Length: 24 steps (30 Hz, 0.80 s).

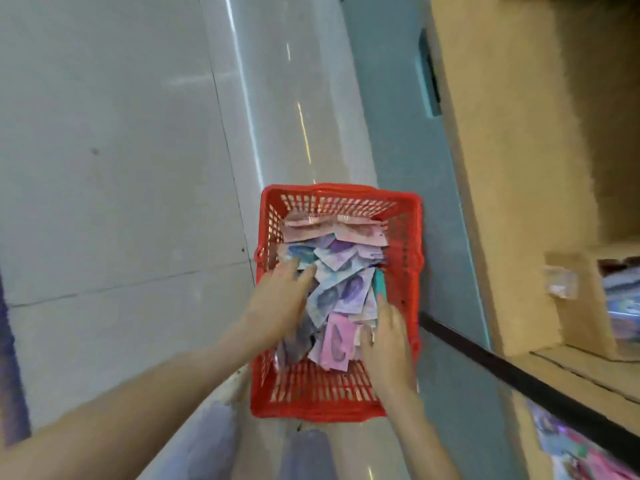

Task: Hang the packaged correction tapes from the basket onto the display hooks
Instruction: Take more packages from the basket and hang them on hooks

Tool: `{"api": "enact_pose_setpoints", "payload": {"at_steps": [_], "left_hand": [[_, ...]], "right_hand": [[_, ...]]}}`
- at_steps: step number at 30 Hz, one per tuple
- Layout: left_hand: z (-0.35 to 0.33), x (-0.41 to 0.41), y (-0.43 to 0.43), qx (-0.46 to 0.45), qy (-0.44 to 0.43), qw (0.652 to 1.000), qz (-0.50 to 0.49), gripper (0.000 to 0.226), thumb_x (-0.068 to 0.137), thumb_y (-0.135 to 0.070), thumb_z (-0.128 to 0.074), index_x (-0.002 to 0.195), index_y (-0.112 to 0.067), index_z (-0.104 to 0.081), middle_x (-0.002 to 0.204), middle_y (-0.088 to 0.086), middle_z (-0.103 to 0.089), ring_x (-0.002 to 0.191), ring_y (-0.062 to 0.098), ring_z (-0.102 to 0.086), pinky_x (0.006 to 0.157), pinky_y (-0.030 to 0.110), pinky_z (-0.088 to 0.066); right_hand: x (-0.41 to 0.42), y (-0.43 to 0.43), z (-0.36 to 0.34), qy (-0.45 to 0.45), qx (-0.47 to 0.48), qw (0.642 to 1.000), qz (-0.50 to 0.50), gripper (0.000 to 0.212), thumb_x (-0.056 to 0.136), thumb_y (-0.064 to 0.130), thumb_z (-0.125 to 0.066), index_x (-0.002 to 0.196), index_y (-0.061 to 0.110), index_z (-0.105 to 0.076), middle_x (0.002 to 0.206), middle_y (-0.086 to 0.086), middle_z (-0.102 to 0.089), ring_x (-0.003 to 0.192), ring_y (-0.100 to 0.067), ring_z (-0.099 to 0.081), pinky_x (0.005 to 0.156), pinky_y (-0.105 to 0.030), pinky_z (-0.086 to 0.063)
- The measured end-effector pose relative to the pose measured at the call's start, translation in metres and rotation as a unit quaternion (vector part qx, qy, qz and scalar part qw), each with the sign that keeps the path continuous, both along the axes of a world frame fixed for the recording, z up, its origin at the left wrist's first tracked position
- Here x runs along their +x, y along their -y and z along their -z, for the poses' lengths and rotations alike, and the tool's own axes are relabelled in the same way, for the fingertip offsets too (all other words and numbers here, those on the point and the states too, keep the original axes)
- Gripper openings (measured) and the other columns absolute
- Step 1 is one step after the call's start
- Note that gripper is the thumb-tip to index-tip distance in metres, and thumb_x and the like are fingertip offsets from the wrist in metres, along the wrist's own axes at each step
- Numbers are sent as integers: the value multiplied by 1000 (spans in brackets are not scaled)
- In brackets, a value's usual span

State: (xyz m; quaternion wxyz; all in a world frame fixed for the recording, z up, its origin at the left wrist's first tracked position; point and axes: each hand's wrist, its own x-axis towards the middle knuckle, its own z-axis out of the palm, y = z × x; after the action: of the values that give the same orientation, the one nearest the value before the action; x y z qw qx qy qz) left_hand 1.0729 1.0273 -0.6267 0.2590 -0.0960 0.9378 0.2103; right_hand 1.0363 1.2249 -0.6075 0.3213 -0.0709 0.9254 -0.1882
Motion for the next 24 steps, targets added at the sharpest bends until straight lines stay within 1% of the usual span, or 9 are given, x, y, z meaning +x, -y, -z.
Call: {"api": "enact_pose_setpoints", "payload": {"at_steps": [4, 7, 10, 13, 15, 17, 19, 21, 24], "left_hand": [[90, -19, -25, -90, 10, 995, 39, 66, 83, -14, -63, 142, -14, -36, 132, 16, -45, 113, 32, -50, 81, 37, -45], [151, -36, -38, -128, -38, 984, 119, 62, 61, -33, -80, 119, -19, -64, 106, 6, -65, 90, 20, -64, 74, 27, -49], [180, -45, -42, -174, -62, 976, 111, 56, 60, -49, -78, 107, -20, -71, 91, -7, -67, 76, 8, -63, 66, 20, -47], [184, -43, -44, -186, -51, 972, 133, 64, 79, -42, -66, 133, -12, -53, 113, -1, -61, 94, 14, -61, 75, 23, -47], [184, -45, -40, -167, -78, 977, 107, 60, 70, -39, -73, 123, -13, -61, 107, 4, -63, 93, 19, -62, 76, 26, -49], [181, -48, -38, -153, -78, 981, 90, 50, 76, -39, -72, 117, -12, -61, 123, 15, -59, 112, 29, -58, 91, 33, -47], [183, -48, -39, -111, -45, 988, 100, 44, 96, -34, -51, 130, -7, -44, 152, 24, -27, 140, 35, -29, 111, 40, -29], [175, -53, -42, -90, -7, 991, 101, 48, 101, -38, -38, 136, -5, -32, 157, 22, -8, 145, 35, -11, 116, 43, -17], [166, -46, -52, -57, 22, 997, 51, 48, 98, -44, -43, 130, -8, -39, 153, 25, -22, 144, 36, -18, 115, 49, -18]], "right_hand": [[-18, -1, 95, 51, 10, 999, -11, 63, 92, 7, -55, 149, 11, -28, 139, -18, -44, 128, -34, -39, 106, -36, -28], [-29, 10, 151, 66, 17, 997, 30, 74, 91, 25, -63, 151, 9, -21, 139, -22, -42, 128, -37, -36, 106, -34, -22], [-32, 14, 184, 41, 77, 995, 51, 83, 88, 39, -65, 151, 12, -19, 140, -21, -40, 125, -36, -33, 101, -32, -17], [-33, 11, 190, 32, 132, 990, 48, 71, 86, 37, -67, 146, 20, -35, 144, -15, -32, 125, -35, -29, 104, -35, -24], [-33, 11, 185, 51, 143, 987, 59, 63, 87, 33, -66, 142, 22, -40, 148, -11, -26, 127, -35, -27, 105, -35, -26], [-32, 11, 177, 81, 138, 984, 77, 60, 87, 25, -64, 141, 20, -40, 149, -10, -24, 130, -34, -27, 104, -34, -28], [-29, 10, 168, 104, 143, 981, 77, 61, 85, 24, -64, 140, 17, -39, 148, -9, -25, 130, -35, -29, 102, -35, -30], [-23, 6, 159, 110, 144, 980, 86, 62, 83, 23, -65, 139, 15, -38, 146, -9, -29, 127, -37, -33, 100, -36, -31], [-14, 1, 144, 74, 119, 982, 130, 61, 80, 18, -65, 135, 12, -40, 143, -10, -33, 122, -39, -38, 101, -37, -30]]}}
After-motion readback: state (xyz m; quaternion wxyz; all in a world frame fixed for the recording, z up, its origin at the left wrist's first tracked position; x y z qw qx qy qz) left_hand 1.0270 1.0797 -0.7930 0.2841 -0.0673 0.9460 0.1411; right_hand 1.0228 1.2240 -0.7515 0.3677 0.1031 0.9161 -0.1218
